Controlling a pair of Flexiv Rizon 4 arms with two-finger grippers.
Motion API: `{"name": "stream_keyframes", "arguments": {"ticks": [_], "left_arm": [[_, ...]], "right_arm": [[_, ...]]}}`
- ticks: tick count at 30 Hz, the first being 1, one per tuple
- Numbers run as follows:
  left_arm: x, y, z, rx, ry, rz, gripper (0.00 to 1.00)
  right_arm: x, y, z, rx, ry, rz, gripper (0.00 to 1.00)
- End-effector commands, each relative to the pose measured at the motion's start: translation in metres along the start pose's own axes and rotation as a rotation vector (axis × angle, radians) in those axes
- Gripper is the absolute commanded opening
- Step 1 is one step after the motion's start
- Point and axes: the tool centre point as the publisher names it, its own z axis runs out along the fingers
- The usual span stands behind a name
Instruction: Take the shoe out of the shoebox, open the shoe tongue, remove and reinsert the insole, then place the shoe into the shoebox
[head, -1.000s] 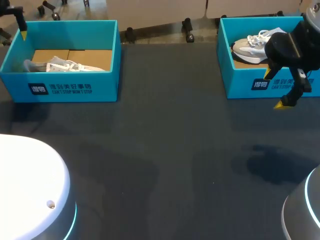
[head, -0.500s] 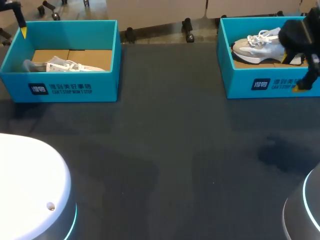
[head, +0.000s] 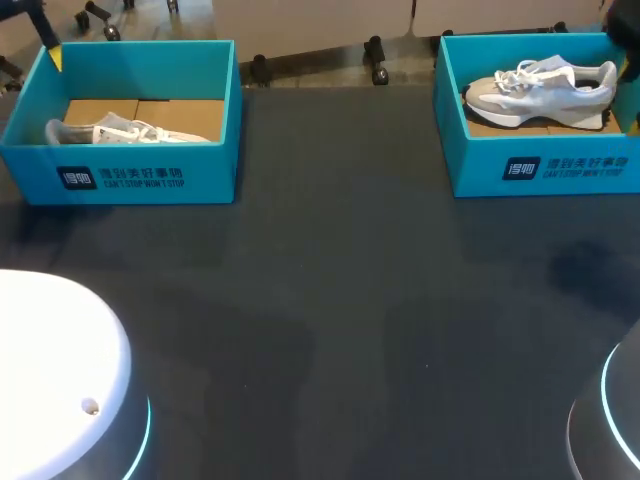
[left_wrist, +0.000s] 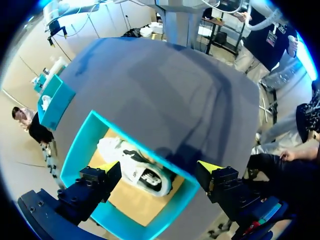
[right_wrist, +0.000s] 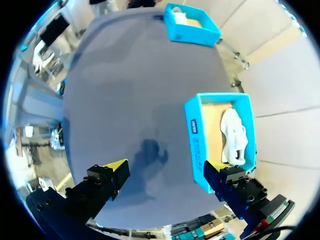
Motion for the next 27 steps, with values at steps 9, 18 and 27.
{"name": "stream_keyframes", "arguments": {"ticks": [9,18,27], "left_arm": [[0.009,-0.048,0.011,-0.087,-0.056,-0.080,1.00],[0.009,-0.056,0.017,-0.097,-0.058,-0.126,1.00],[0.009,-0.056,0.017,-0.097,-0.058,-0.126,1.00]], "right_arm": [[-0.054,-0.027,0.016,-0.047,-0.019,0.264,1.00],[-0.072,-0.035,0.022,-0.016,-0.038,0.460,1.00],[-0.072,-0.035,0.022,-0.016,-0.038,0.460,1.00]]}}
